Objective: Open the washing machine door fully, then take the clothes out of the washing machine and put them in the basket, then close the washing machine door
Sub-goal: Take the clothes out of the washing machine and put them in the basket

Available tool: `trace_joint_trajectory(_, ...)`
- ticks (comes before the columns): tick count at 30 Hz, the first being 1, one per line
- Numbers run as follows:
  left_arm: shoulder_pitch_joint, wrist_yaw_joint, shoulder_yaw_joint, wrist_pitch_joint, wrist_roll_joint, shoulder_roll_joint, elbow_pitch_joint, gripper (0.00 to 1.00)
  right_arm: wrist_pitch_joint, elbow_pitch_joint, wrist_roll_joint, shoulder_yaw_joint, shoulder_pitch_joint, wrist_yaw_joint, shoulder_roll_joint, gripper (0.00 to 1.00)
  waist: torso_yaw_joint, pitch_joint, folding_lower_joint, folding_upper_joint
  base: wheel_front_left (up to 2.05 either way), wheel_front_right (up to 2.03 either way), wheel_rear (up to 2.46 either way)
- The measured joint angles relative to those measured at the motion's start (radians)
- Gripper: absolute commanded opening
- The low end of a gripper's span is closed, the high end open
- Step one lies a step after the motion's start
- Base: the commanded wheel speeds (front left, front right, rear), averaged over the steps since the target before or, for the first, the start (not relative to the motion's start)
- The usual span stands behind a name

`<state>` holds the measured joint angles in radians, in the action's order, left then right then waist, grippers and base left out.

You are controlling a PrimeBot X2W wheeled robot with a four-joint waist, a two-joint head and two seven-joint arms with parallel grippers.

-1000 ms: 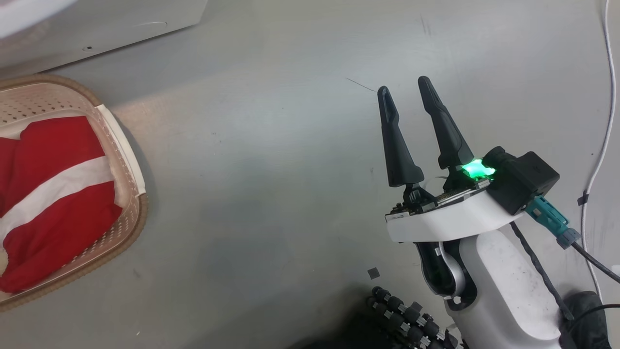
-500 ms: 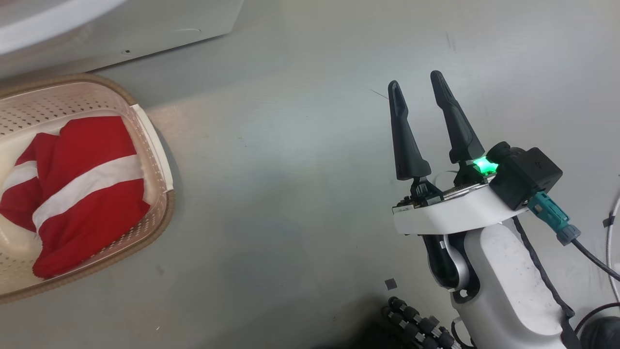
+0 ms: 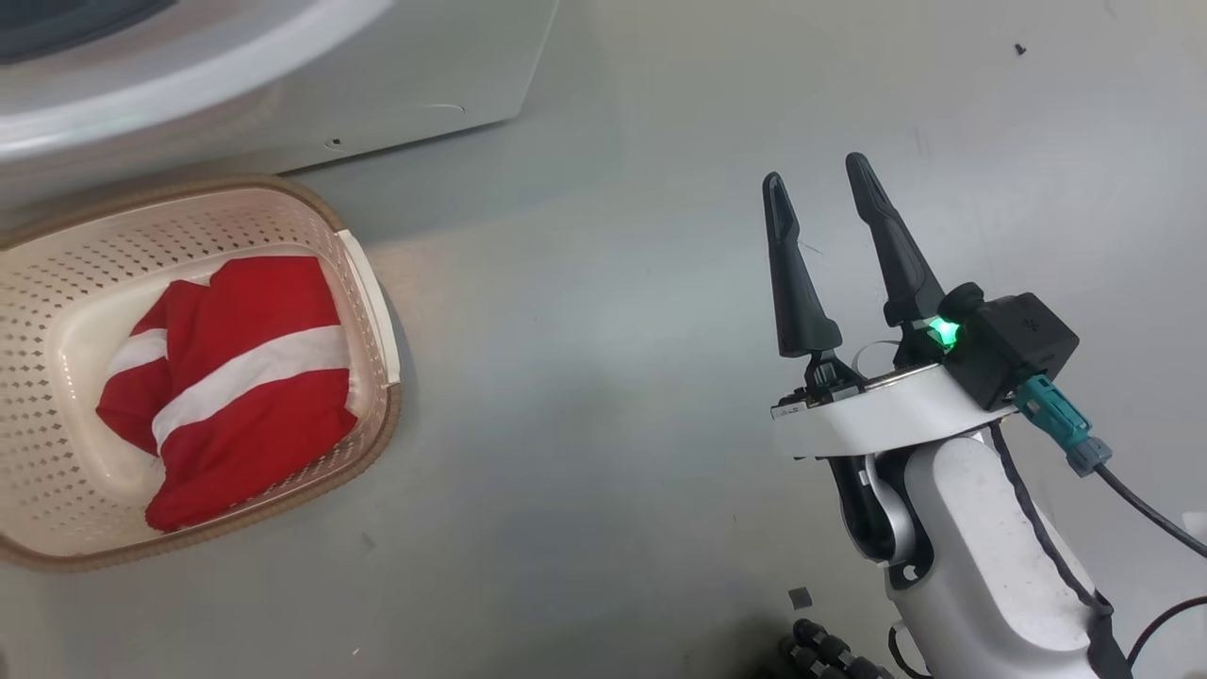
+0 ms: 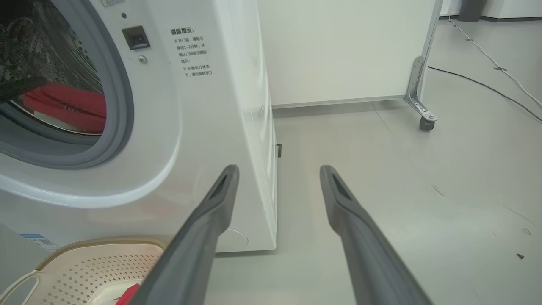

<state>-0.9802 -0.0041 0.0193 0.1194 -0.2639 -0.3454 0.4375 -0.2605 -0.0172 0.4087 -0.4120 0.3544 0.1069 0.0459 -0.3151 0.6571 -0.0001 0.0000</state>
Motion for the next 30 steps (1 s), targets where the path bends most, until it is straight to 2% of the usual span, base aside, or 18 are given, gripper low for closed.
trace_joint_trajectory(8, 0.189, 0.031, -0.018, -0.196, -0.027, 0.089, -0.042, 0.00, 0.000, -0.044, -0.044, 0.022, -0.050, -0.004, 0.001, 1.00, 0.035, -0.092, 0.0000, 0.0000, 0.00, 0.00, 0.00)
trace_joint_trajectory(17, 0.342, 0.031, 0.018, -0.360, -0.031, 0.172, -0.103, 0.00, 0.000, -0.078, -0.091, 0.065, -0.114, -0.013, 0.003, 1.00, 0.087, -0.199, 0.0000, 0.0000, 0.00, 0.00, 0.00)
trace_joint_trajectory(22, 0.381, 0.032, 0.038, -0.369, -0.016, 0.195, -0.153, 0.00, 0.000, -0.088, -0.100, 0.089, -0.153, -0.013, 0.016, 1.00, 0.123, -0.257, 0.0000, 0.0000, 0.00, 0.00, 0.00)
trace_joint_trajectory(30, 0.428, 0.049, 0.029, -0.371, -0.002, 0.199, -0.243, 0.00, 0.000, -0.094, -0.110, 0.089, -0.190, -0.020, 0.015, 1.00, 0.168, -0.337, 0.0000, 0.0000, 0.00, 0.00, 0.00)
